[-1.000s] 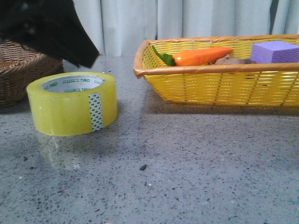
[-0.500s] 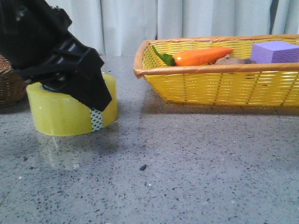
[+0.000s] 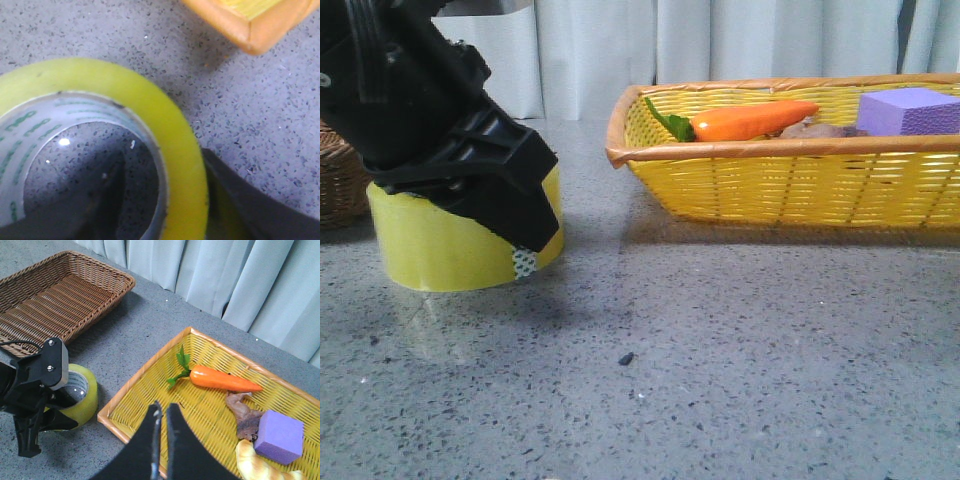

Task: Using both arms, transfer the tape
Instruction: 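Lower the left gripper onto the tape roll and grasp its rim, then lift the tape roll with the left gripper and move it over the brown basket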

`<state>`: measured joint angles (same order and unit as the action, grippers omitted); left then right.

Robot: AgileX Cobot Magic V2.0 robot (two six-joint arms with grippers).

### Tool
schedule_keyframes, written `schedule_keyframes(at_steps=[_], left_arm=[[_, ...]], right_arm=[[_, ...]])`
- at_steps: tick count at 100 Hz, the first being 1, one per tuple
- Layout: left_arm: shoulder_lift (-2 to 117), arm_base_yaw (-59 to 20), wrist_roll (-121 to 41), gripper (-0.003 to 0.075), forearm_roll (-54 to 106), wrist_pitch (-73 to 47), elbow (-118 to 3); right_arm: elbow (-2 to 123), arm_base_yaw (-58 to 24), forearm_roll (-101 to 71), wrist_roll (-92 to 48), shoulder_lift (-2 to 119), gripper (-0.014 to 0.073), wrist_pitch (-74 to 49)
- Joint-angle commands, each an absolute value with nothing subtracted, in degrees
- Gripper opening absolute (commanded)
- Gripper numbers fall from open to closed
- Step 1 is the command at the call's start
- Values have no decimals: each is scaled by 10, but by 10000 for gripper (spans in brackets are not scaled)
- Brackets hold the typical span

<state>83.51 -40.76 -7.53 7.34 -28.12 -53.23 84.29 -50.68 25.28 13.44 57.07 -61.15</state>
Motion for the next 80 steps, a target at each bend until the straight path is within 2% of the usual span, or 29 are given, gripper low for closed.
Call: schedule_keyframes(at_steps=[1, 21, 46, 80], left_arm=[[821, -411, -74, 184, 79, -261, -549], [821, -411, -74, 115, 79, -261, -549], [820, -411, -74, 113, 80, -303, -586], [820, -401, -86, 113, 46, -397, -726]], right_arm=[[854, -504, 277, 136, 564, -74, -577], [854, -504, 277, 136, 564, -74, -578], [854, -504, 277, 136, 564, -74, -579], [854, -504, 277, 136, 564, -74, -585]])
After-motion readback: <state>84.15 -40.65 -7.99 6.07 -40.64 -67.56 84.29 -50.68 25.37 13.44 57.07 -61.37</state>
